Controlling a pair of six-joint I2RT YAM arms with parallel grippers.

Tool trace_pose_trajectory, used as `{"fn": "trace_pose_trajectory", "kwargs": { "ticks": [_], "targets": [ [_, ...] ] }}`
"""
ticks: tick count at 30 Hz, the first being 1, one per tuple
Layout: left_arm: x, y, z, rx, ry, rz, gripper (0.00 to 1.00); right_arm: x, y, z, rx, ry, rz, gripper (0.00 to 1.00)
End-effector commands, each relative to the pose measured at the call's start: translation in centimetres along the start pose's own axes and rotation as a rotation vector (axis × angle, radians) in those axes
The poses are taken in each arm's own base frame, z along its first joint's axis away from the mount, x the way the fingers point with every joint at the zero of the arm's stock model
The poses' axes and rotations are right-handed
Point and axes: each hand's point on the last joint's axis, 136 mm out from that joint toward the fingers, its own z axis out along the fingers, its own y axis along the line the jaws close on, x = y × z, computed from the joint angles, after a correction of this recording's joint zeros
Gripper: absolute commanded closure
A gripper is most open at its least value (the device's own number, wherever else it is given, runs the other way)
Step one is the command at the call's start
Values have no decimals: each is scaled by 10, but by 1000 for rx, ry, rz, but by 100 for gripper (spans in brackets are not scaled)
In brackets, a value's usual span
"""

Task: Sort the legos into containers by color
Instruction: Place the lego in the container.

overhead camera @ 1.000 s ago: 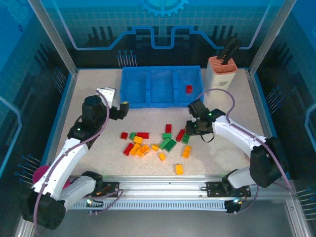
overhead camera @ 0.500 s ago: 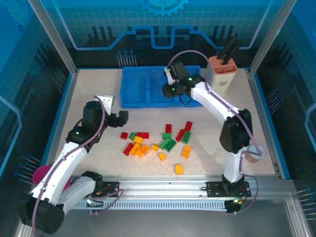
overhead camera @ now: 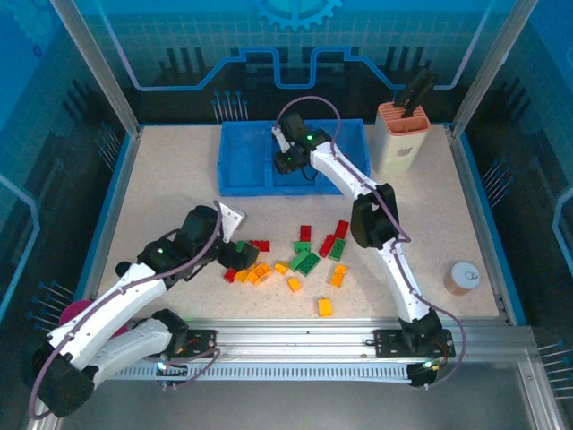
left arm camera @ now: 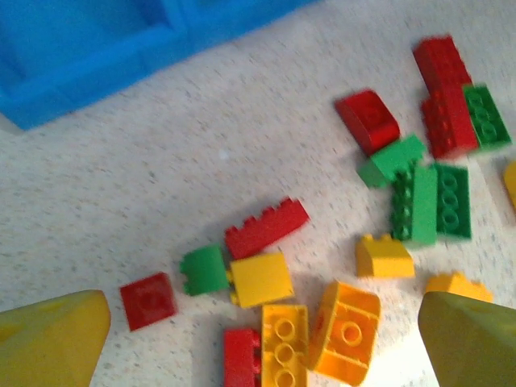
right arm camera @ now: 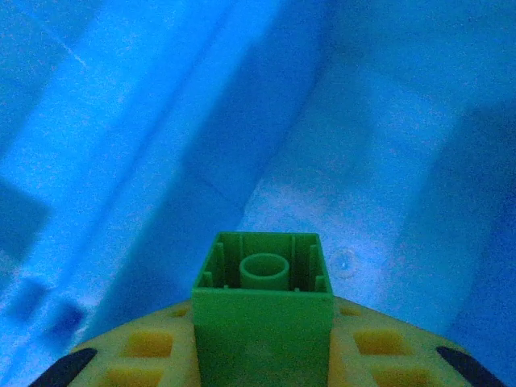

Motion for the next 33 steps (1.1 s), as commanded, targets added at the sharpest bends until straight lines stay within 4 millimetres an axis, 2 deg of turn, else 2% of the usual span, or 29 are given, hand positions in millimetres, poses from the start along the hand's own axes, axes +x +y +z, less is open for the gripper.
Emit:
{"fn": "trace_pose_trajectory", "kwargs": {
  "ticks": [1, 9, 14, 26, 33],
  "targets": [
    [20, -18, 5, 58, 52, 78, 1, 4, -3, 3, -24, 20, -1, 66],
    [34, -36, 23, 107, 134, 152, 3, 12, -2, 18, -33, 30, -1, 64],
    [40, -40, 31, 111, 184, 182, 4, 17, -2, 22, -28, 46, -1, 60],
    [49, -39, 48, 83, 265, 306, 9, 11, -7, 8, -13, 22, 6, 48],
    [55, -42, 59, 89, 318, 345, 12, -4, -6, -15, -19, -23, 14, 45]
  ]
}}
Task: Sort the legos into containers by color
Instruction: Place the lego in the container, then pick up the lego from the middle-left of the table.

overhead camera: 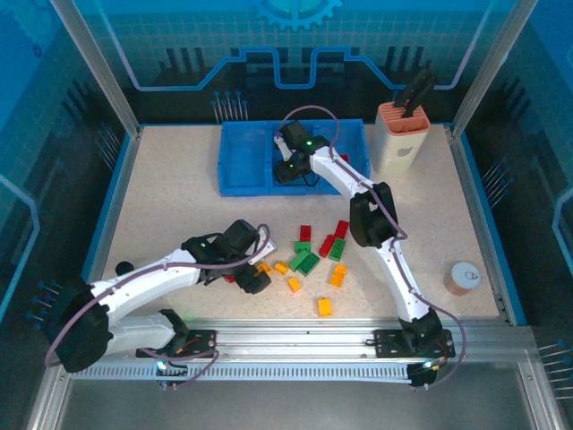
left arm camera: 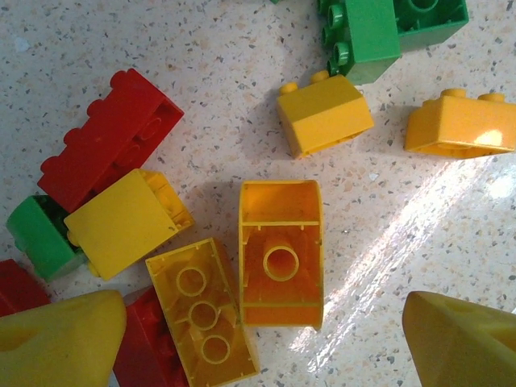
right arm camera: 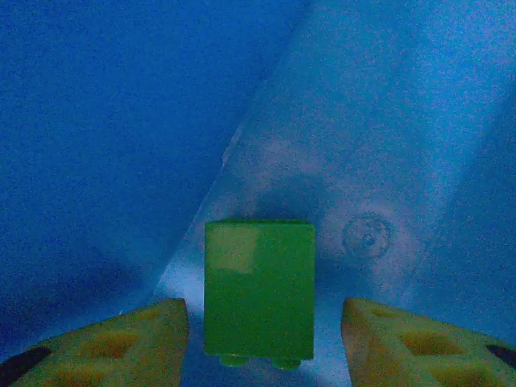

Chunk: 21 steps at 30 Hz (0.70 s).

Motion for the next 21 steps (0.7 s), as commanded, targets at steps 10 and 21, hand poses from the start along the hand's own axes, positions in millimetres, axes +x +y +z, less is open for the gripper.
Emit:
{"fn": "trace_pose_trajectory", "kwargs": {
  "ticks": [10, 21],
  "targets": [
    [0, -4, 25, -41, 129, 62, 16, -42, -1, -88, -24, -142, 14, 39],
    [4, -7, 43, -22, 226, 60, 37, -42, -17, -117, 21, -169, 32, 38]
  ]
}}
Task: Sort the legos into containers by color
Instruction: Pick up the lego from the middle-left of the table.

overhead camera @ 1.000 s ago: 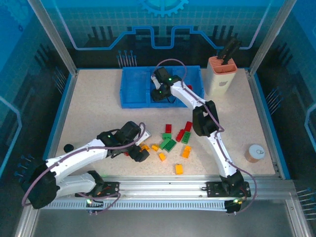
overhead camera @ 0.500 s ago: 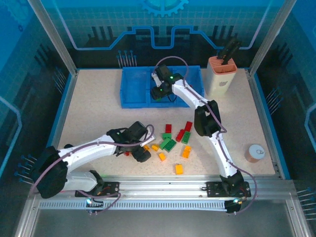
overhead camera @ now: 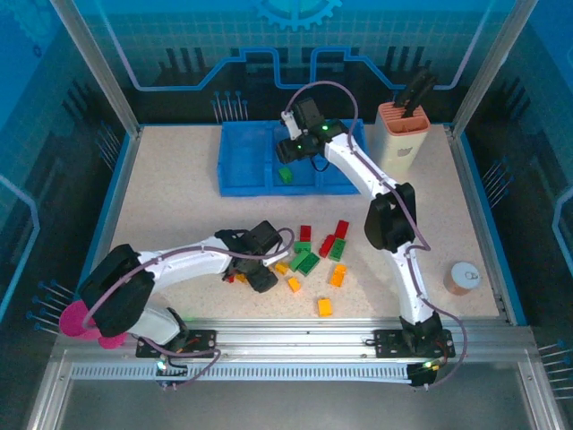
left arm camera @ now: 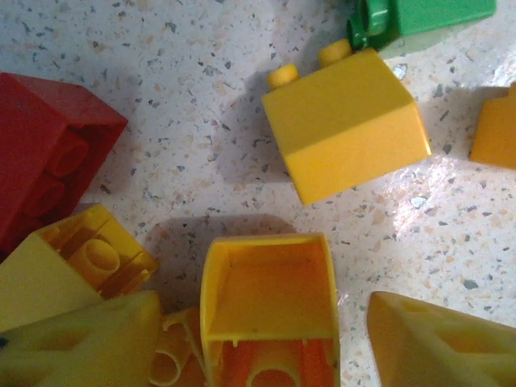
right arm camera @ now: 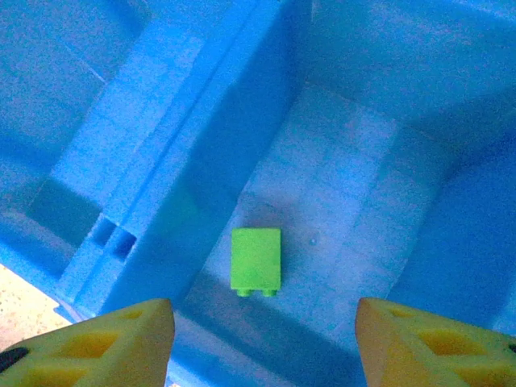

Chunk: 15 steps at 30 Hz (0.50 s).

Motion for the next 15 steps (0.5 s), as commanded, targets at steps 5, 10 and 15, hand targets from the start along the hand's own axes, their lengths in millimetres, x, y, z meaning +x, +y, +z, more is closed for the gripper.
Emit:
{"fn": "trace_pose_trajectory", "kwargs": {
  "ticks": [5, 10, 15],
  "targets": [
    [6, -3, 3, 13, 72, 3, 49, -5, -21, -22, 47, -20, 34, 38],
    [10, -3, 3, 6, 91, -17, 57, -4, -30, -29, 70, -23, 40, 37],
    [-11, 4, -19, -14, 13, -44, 65, -11, -41, -67, 103, -55, 12, 36]
  ]
}}
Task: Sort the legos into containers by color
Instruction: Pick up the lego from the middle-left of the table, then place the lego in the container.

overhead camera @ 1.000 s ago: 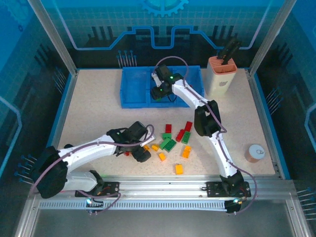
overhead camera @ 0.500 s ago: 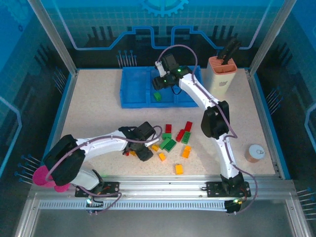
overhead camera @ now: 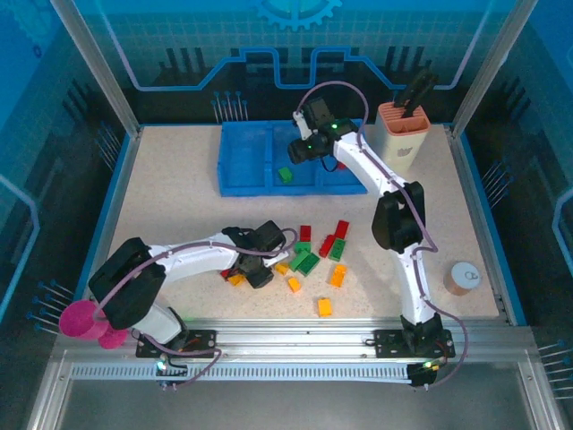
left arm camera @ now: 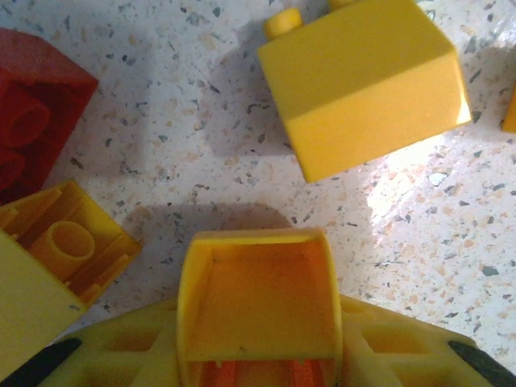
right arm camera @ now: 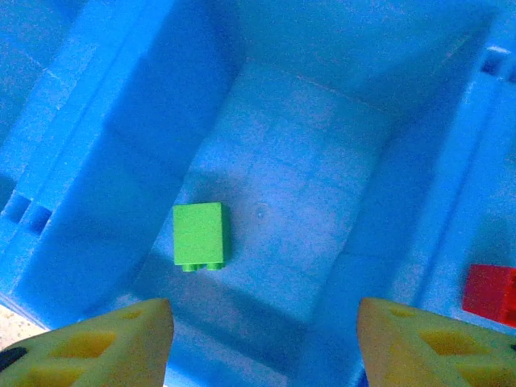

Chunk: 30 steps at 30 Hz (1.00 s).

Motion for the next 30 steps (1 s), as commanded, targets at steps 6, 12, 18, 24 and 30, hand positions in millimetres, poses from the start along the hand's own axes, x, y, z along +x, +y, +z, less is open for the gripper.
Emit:
{"fn": "trace_pose_trajectory", "kwargs": {
  "ticks": [6, 12, 18, 24, 30],
  "targets": [
    [-70, 34, -90, -21, -282, -119, 69, -11, -22, -112, 35, -122, -3, 33],
    [-108, 128, -154, -184, -501, -347, 69, 58, -28, -138, 60, -42, 56, 32],
    [-136, 218, -168, -370, -543, -509, 69, 156, -26, -149, 36, 106, 159, 31],
    [-159, 282, -127, -400, -461, -614, 70, 221, -21, -152, 20, 143, 332, 31],
    [-180, 330, -78, -420, -409, -665, 71, 259, -31, -151, 78, 132, 448, 30]
  ]
}}
